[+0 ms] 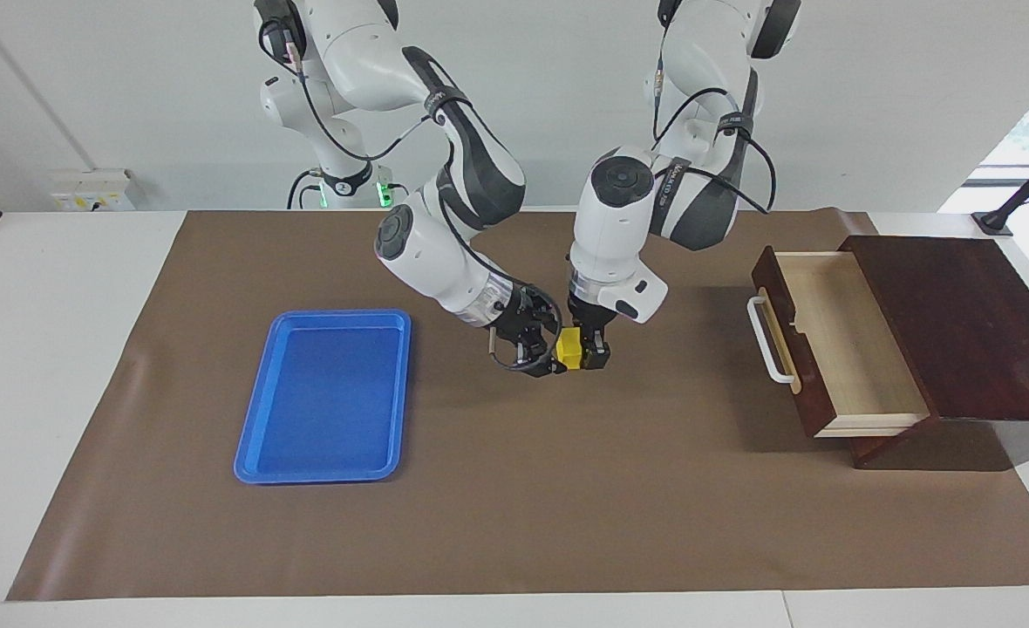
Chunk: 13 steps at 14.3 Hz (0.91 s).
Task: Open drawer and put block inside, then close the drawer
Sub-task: 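Carry the block into the drawer with the left gripper while the right gripper withdraws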
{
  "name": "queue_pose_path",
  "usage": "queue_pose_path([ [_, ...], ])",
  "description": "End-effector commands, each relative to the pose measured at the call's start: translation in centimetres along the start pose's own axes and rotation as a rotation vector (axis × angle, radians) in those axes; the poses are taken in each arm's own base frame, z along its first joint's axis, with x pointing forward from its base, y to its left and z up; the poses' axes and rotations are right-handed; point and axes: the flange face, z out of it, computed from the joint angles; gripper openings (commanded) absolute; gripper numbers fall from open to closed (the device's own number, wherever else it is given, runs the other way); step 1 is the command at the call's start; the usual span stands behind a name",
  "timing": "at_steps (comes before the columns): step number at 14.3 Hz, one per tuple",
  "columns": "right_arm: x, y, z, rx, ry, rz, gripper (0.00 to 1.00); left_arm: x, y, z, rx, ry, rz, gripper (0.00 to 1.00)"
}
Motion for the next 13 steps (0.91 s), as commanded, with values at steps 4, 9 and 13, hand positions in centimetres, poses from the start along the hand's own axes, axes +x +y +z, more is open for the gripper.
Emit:
queue_pose_path([
  [4, 2.9, -1.3, -7.8, 0.014, -0.013, 0.011, 0.92, 8.0, 2.5, -5.0, 0.044, 0.054, 0.028, 0.00],
  [9, 7.8, -2.3, -17.6, -0.038, 0.163, -0.300, 0.92, 22.0, 4.3, -11.7, 0.064, 0.022, 0.073, 0.00],
  [13, 12.8, -1.7, -26.2, -0.136, 0.275, -0.603, 0.92, 31.4, 5.0, -13.0, 0.058, -0.002, 0.070, 0.00],
])
